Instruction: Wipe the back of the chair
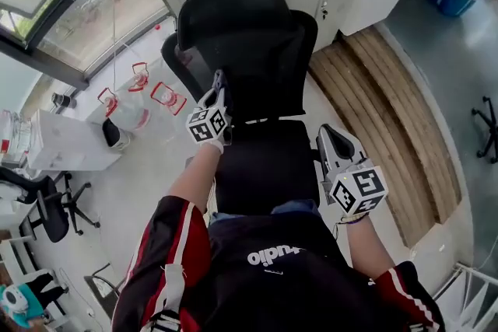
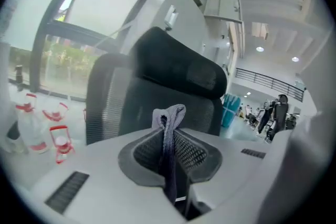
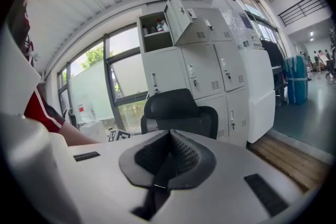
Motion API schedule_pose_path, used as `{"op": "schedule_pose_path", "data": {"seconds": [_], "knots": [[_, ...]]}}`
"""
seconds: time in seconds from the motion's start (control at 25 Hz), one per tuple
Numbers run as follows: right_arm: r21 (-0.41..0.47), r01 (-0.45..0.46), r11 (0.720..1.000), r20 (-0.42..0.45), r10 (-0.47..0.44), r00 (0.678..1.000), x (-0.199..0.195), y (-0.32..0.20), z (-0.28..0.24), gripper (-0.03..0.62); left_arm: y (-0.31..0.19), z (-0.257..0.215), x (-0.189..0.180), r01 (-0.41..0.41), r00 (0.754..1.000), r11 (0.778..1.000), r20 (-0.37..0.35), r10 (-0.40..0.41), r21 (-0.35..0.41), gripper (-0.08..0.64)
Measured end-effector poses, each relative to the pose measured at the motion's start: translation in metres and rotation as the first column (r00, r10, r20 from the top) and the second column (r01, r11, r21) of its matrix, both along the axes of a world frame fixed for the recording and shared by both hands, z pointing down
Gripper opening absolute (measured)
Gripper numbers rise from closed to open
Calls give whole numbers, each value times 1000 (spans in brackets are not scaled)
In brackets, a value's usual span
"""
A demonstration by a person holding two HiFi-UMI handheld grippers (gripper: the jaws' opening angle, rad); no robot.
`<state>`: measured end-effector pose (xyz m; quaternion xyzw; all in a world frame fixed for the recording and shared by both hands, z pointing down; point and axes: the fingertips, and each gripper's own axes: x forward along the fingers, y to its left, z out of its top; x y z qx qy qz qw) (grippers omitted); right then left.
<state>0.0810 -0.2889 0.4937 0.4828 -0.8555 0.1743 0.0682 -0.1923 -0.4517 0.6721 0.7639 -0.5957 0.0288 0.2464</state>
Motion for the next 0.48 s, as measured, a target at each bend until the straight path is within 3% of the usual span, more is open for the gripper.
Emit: {"op": "schedule_pose_path", "data": {"seconds": [0.12, 0.24, 0.36, 0.48], "knots": [[-1, 52, 999, -11, -52, 999, -24, -5, 2, 15, 30, 19, -71, 115, 993, 993, 21, -114, -33, 57], [-16, 89, 996, -21, -90, 996, -47, -6, 12, 15, 51, 45, -122, 178, 983, 982, 58, -175, -65, 57], [-52, 128, 990, -44, -130, 991, -61, 1, 22, 15, 74, 73, -153, 229, 972, 968, 84, -220, -106, 57], [-92, 140, 986, -69, -146, 987, -68, 11, 35, 15, 84, 98, -162, 229, 972, 964, 93, -218, -135, 57]]}}
